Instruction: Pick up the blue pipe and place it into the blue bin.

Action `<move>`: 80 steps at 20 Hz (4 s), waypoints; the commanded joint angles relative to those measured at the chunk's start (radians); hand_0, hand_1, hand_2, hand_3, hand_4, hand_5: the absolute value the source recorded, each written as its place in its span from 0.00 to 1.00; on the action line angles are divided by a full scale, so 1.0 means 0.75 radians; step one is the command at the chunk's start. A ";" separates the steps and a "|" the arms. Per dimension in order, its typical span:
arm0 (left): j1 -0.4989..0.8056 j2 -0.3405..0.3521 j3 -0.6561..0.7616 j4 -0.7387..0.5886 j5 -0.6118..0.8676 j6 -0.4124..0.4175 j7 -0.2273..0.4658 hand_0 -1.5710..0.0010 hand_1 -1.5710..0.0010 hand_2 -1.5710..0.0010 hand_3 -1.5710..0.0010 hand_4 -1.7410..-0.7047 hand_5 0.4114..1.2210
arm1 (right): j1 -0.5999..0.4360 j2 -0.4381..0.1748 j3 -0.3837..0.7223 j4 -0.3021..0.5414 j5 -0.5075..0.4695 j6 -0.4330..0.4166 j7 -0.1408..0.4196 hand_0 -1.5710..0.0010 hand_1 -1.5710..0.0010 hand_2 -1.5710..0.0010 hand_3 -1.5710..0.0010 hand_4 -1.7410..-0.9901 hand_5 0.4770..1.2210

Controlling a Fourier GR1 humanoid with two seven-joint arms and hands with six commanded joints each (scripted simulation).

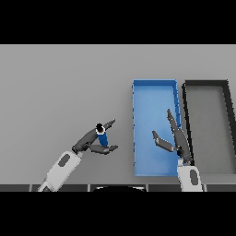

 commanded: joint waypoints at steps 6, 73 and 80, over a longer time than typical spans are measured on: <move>0.020 -0.066 0.023 0.016 0.087 -0.032 -0.032 0.50 0.44 0.38 0.38 0.22 0.69 | -0.019 -0.016 -0.017 0.032 -0.004 0.004 0.007 1.00 1.00 1.00 1.00 0.57 0.25; -0.131 -0.085 -0.052 -0.342 -0.023 -0.039 0.158 0.00 0.02 0.00 0.23 0.07 1.00 | -0.994 -0.024 0.386 -0.041 -0.720 0.697 0.581 0.45 0.44 0.44 0.51 0.34 0.05; -0.106 -0.158 -0.008 -0.320 0.033 -0.098 0.116 0.00 0.00 0.00 0.05 0.02 1.00 | -0.981 -0.027 0.406 -0.047 -0.688 0.708 0.461 0.09 0.09 0.09 0.12 0.41 0.74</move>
